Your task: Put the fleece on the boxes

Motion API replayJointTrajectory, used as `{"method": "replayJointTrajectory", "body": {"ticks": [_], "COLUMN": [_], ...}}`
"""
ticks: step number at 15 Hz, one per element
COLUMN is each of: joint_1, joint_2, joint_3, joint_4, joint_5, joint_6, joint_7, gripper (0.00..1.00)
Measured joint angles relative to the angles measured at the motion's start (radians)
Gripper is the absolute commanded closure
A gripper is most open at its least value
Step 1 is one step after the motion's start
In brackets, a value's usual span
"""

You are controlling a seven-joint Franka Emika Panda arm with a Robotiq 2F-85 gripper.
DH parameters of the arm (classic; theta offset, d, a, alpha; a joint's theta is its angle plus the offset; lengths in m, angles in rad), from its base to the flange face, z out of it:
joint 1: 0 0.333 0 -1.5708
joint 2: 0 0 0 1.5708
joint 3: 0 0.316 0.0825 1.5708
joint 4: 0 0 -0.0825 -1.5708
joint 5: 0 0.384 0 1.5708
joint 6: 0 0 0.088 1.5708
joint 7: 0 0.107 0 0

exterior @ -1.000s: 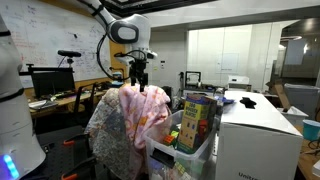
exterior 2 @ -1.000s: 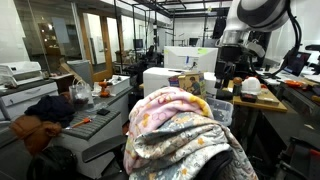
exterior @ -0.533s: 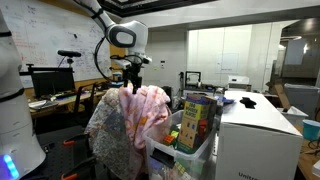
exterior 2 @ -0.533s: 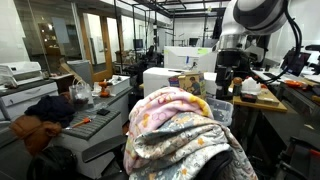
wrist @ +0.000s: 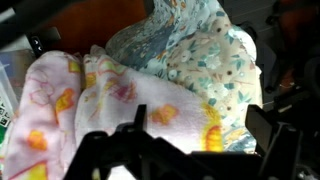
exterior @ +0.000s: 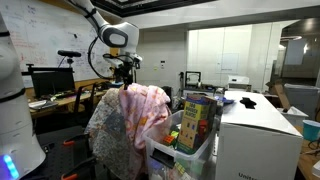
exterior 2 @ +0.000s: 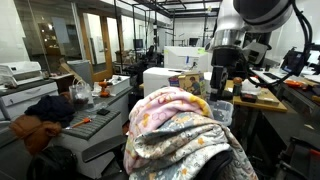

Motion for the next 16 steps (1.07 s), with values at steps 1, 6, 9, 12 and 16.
{"method": "replayJointTrajectory", "body": {"ticks": [1, 6, 9, 12, 16], "joint_1": [0.010, 0.057, 0.077, 0.092, 0.128], "joint_2": [0.000, 0.001, 0.005, 0.009, 0.008], "joint_3": [0.009, 0.041, 0.047, 0.052, 0.055], "joint_4": [-0.001, -0.036, -0.077, -0.122, -0.160], "joint_5": [0.017, 0.116, 0.150, 0.167, 0.254], "joint_6": [0.019, 0.147, 0.240, 0.347, 0.460], "joint_7": [0.000, -0.054, -0.124, -0.204, -0.322], "gripper": [0.00, 0.00, 0.00, 0.00, 0.00]}}
